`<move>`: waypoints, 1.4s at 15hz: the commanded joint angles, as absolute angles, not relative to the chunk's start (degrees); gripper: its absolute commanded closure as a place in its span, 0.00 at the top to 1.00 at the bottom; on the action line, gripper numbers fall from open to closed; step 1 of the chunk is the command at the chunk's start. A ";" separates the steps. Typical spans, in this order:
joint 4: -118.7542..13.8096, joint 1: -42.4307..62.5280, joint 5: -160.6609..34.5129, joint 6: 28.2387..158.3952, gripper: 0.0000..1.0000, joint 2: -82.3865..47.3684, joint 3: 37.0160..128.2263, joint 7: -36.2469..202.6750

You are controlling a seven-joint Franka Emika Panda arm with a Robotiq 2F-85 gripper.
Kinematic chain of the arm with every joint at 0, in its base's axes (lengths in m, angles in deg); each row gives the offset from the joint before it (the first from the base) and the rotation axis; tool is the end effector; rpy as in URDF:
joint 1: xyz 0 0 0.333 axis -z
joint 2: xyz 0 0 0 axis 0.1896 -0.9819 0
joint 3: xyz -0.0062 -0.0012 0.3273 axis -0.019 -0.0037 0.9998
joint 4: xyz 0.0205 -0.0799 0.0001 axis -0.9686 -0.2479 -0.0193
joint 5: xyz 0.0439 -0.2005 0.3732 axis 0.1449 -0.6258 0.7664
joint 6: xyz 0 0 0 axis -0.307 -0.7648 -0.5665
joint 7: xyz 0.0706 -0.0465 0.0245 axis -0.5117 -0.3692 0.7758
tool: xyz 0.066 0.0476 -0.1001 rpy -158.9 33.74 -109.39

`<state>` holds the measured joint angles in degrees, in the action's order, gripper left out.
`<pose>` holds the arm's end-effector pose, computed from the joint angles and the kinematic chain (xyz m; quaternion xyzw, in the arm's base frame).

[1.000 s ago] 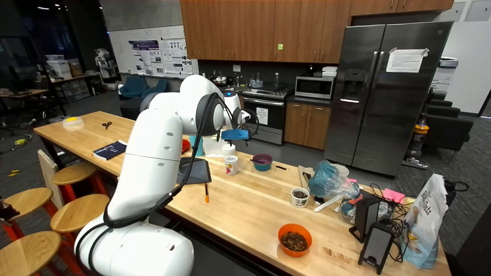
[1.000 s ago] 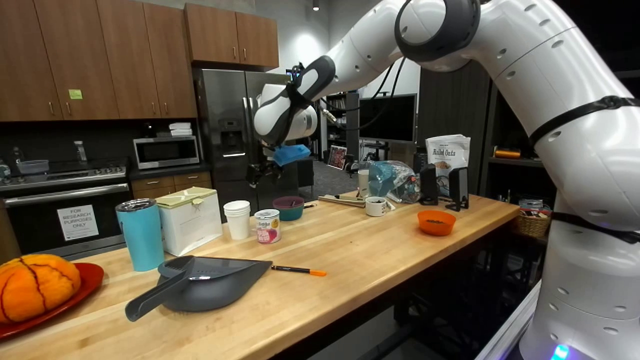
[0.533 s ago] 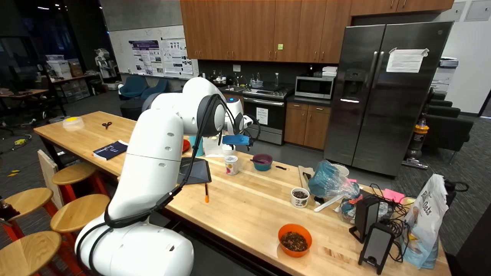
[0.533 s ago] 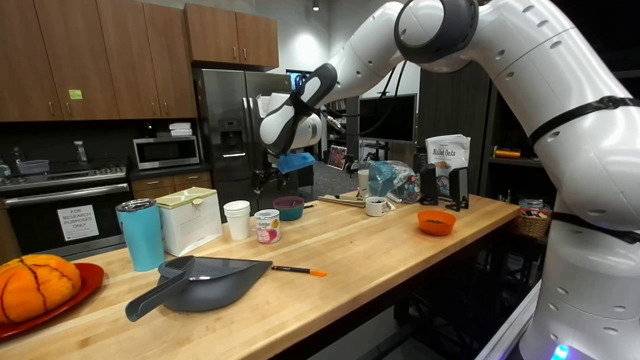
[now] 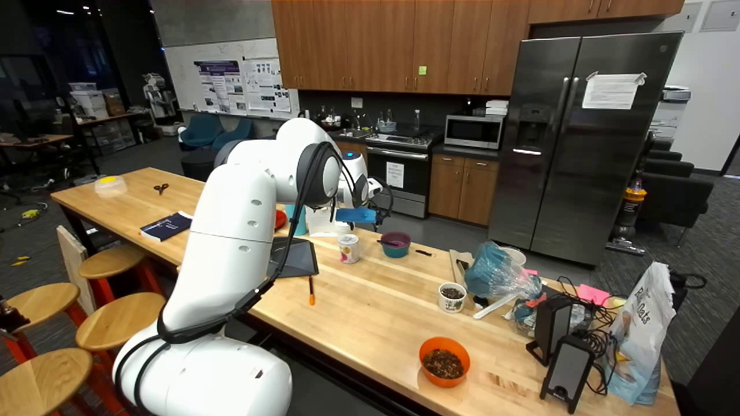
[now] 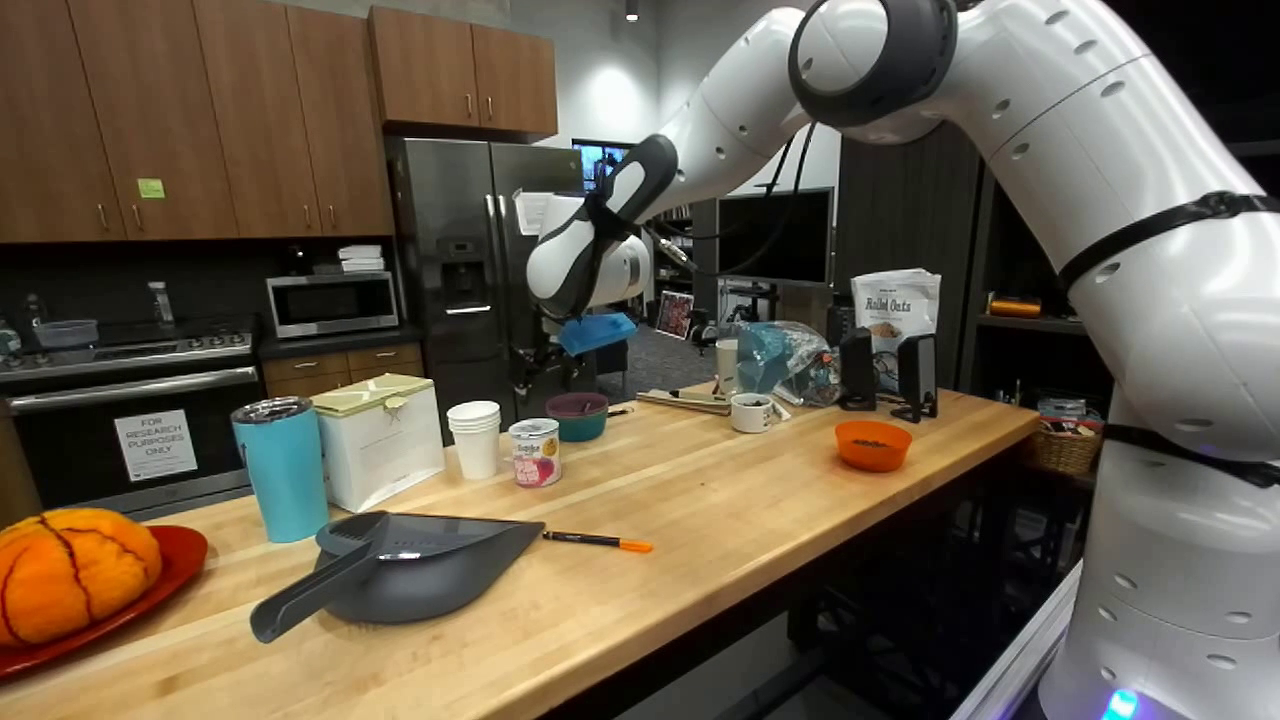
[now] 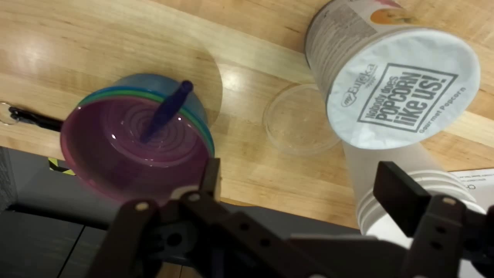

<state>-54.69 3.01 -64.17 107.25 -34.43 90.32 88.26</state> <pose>0.7419 0.1475 0.2796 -0.9764 -0.1214 -0.1785 0.0107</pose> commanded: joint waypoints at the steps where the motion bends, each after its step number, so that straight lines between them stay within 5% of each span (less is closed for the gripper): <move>1: -57.11 2.52 -64.95 108.06 1.00 -33.00 89.73 87.68; 21: -59.05 0.45 -67.92 108.90 1.00 -32.80 87.48 85.58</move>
